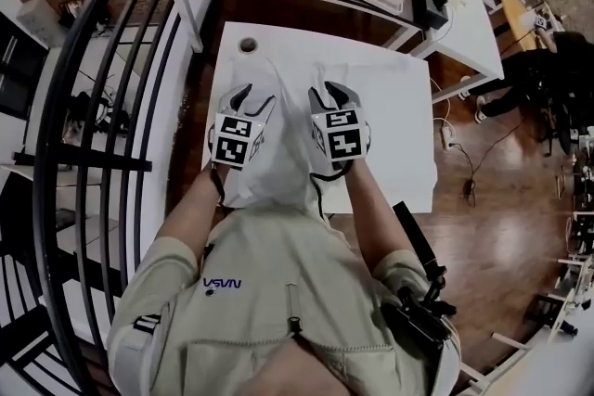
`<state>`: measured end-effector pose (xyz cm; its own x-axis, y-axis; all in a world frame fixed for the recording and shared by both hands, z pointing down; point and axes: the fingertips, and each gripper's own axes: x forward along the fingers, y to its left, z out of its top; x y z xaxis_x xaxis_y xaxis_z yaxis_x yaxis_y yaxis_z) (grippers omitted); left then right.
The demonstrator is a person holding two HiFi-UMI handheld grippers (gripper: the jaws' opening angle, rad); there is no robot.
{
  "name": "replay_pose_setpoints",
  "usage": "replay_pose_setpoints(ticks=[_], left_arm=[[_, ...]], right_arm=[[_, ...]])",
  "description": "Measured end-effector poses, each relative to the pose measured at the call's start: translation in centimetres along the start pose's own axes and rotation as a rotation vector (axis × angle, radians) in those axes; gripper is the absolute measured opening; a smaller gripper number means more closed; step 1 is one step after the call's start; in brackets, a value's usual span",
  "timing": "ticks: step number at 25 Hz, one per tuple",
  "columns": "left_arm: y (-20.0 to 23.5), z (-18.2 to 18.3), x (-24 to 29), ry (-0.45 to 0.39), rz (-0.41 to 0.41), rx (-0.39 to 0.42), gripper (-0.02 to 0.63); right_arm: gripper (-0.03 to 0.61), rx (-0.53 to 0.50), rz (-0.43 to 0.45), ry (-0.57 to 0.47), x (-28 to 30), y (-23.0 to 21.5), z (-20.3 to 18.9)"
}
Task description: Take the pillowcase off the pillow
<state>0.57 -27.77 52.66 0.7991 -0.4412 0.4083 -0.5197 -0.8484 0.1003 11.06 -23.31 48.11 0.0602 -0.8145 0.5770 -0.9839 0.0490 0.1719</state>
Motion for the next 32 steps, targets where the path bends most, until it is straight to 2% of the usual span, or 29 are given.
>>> replay_pose_setpoints(ticks=[4, 7, 8, 9, 10, 14, 18, 21, 25, 28, 30, 32], left_arm=[[-1.4, -2.0, 2.3, 0.126, -0.042, 0.024, 0.237], [-2.5, -2.7, 3.0, 0.164, -0.070, 0.073, 0.092], [-2.7, -2.7, 3.0, 0.159, -0.068, 0.091, 0.042], [-2.8, -2.5, 2.9, 0.151, -0.062, 0.104, 0.023], [-2.9, -2.2, 2.6, 0.137, -0.057, 0.112, 0.018], [-2.4, 0.0, -0.4, 0.028, -0.019, 0.095, 0.015], [-0.9, 1.3, -3.1, -0.090, 0.023, -0.011, 0.015], [-0.6, 1.8, -5.0, -0.139, 0.037, -0.064, 0.014], [-0.7, 0.0, -5.8, -0.116, 0.049, -0.097, 0.014], [-0.8, -4.0, -4.2, -0.047, 0.052, -0.158, 0.014], [-1.3, -5.5, -3.4, -0.018, 0.041, -0.137, 0.014], [-1.6, -5.6, -2.7, -0.006, 0.031, -0.077, 0.014]], right_arm=[[0.143, -0.008, 0.052, 0.149, 3.6, -0.2, -2.6], [0.141, -0.077, 0.094, 0.216, 4.9, 0.6, -3.4], [0.116, -0.118, 0.087, 0.221, 5.0, 0.6, -3.3], [0.063, -0.151, 0.076, 0.222, 5.0, 0.5, -3.3], [0.011, -0.171, 0.064, 0.221, 4.8, 0.2, -3.3], [0.008, -0.167, -0.023, 0.164, 3.3, -2.6, -2.3], [0.009, -0.096, -0.137, 0.131, 1.3, -8.3, -2.1], [0.009, -0.027, -0.201, 0.141, -0.4, -12.1, -4.3], [0.009, 0.063, -0.237, 0.160, -1.1, -13.5, -9.1], [0.008, 0.017, -0.244, 0.168, -0.7, -12.4, -9.4], [0.008, -0.024, -0.232, 0.170, -0.3, -11.6, -9.1], [0.009, -0.070, -0.213, 0.163, 0.0, -10.9, -8.7]])
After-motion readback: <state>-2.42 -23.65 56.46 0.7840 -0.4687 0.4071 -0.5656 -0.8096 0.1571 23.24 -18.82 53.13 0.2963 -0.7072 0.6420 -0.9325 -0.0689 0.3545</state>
